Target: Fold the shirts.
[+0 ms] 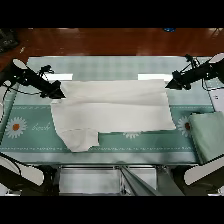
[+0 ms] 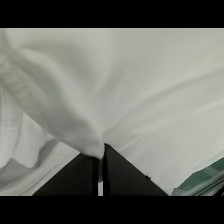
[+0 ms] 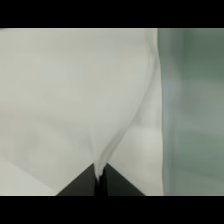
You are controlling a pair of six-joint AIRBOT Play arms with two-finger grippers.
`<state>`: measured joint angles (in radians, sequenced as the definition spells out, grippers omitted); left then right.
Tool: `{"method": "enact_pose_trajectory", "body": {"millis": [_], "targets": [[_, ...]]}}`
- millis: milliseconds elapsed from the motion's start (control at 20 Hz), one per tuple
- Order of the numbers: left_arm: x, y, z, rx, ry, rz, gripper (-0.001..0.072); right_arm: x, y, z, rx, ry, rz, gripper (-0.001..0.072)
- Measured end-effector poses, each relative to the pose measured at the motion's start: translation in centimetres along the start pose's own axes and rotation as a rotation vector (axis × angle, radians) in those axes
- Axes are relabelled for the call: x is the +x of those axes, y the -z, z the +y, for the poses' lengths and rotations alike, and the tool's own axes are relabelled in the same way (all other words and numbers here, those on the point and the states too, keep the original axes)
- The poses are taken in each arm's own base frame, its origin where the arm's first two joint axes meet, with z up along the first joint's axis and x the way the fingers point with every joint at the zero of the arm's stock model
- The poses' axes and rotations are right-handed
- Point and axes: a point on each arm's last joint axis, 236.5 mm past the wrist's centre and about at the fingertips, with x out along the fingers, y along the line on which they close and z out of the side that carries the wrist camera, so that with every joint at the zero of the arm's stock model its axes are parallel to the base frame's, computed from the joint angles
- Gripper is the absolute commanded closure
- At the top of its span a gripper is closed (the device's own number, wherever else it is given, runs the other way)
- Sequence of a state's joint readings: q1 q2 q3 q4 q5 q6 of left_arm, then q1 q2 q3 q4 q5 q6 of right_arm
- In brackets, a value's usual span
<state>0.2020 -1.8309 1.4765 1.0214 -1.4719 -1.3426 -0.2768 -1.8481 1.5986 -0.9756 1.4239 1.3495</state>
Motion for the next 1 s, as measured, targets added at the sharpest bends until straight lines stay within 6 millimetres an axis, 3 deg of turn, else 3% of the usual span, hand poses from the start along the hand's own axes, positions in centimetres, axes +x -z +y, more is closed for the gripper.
{"method": "enact_pose_trajectory", "body": {"millis": [50, 100, 150, 350, 550, 650, 800, 1000], "targets": [[0.1, 0.3, 0.1, -0.003, 0.0, 0.013, 0.0639, 0.1, 0.2, -0.3, 0.005, 0.011, 0.009, 0.0523], [0.1, 0.6, 0.3, -0.006, 0.0, 0.022, 0.0371, 0.1, 0.4, -0.6, 0.009, 0.022, 0.014, 0.0285], [0.1, 0.8, 0.4, -0.012, -0.001, 0.03, 0.0206, 0.1, 0.4, -0.8, 0.013, 0.029, 0.017, 0.0302], [-1.1, 2.4, 0.3, -0.063, 0.015, 0.081, 0.02, -1.1, 1.3, -1.2, 0.039, 0.052, 0.033, 0.0302], [-5.3, 3.9, 0.4, -0.096, 0.001, -0.003, 0.02, -6.2, 2.1, -3.5, 0.086, 0.173, -0.059, 0.0303], [-7.3, 5.3, 1.4, -0.123, -0.027, -0.098, 0.02, -7.9, 3.7, -4.7, 0.124, 0.223, -0.124, 0.0303], [-8.6, 9.5, 4.2, -0.217, -0.044, -0.239, 0.02, -6.9, 8.8, -4.6, 0.148, 0.223, -0.161, 0.0302], [-5.8, 15.2, 6.4, -0.385, 0.035, -0.337, 0.02, -4.6, 14.0, -2.8, 0.15, 0.146, -0.24, 0.0302]]}}
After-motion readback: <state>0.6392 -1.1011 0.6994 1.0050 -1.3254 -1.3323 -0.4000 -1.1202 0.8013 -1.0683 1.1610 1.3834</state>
